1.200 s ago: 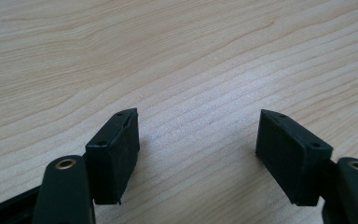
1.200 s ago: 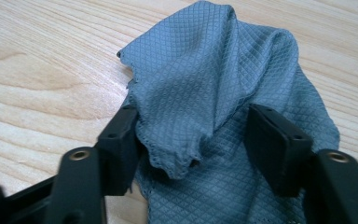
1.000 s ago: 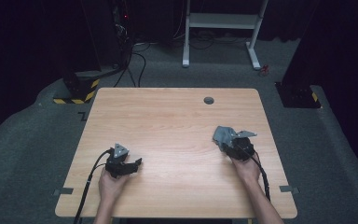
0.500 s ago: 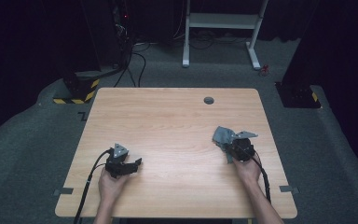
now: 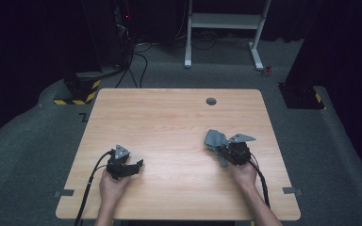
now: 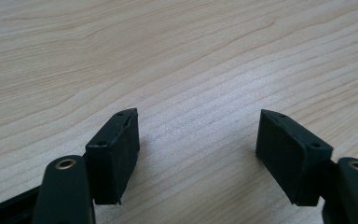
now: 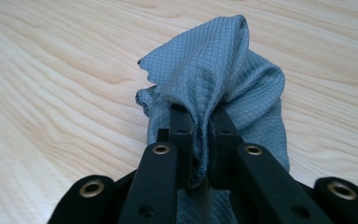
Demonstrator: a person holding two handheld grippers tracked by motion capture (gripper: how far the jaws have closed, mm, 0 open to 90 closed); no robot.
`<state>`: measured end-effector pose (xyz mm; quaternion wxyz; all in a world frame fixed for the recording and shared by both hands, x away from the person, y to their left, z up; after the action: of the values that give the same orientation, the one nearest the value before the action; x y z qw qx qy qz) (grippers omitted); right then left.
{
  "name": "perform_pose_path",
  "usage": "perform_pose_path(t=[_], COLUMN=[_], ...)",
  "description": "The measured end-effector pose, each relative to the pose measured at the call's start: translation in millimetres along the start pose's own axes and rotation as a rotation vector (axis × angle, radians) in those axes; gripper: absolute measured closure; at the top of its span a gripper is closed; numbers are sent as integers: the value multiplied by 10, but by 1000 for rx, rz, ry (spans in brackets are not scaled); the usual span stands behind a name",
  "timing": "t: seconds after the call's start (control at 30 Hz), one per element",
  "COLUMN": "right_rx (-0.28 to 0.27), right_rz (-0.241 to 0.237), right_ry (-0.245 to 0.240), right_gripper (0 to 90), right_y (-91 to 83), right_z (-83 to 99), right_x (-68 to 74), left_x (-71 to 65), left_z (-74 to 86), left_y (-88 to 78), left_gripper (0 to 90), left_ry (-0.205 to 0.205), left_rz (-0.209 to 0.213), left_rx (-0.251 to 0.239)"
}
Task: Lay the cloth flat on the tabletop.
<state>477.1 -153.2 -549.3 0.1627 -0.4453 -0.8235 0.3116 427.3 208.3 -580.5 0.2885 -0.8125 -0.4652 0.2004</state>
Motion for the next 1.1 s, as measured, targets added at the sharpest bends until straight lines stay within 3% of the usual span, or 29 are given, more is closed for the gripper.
perform_pose_path(t=[0.57, 0.7, 0.9, 0.97, 1.1], right_rx=[4, 20, 30, 37, 56], right_rz=[-133, -147, -166, -168, -194], right_ry=[-111, -152, -183, -191, -180], right_gripper=[828, 827, 817, 791, 637], right_y=[218, 303, 313, 339, 348], right_z=[-199, -193, -141, -114, -79], right_x=[811, 1031, 1251, 1278, 1296], left_x=[-5, -5, -7, -10, -18], left_z=[0, -1, -4, -8, -31], left_y=[3, 4, 8, 11, 22], left_gripper=[307, 305, 305, 308, 342], left_ry=[5, 8, 6, 9, -20], left_rz=[-8, -10, -13, -12, 8], left_rx=[2, 2, 1, 0, -13])
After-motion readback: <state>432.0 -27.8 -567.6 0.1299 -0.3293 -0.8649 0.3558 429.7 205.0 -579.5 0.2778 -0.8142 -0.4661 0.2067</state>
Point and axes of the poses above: each handheld gripper's, and its own axes: y roughly forward along the jaws, z roughly out of its underside, x roughly to its left, the point moved 8 cm from there along y, roughly forward along the jaws, and after that the axes turned 4 degrees about z, right-handed, at the moved point
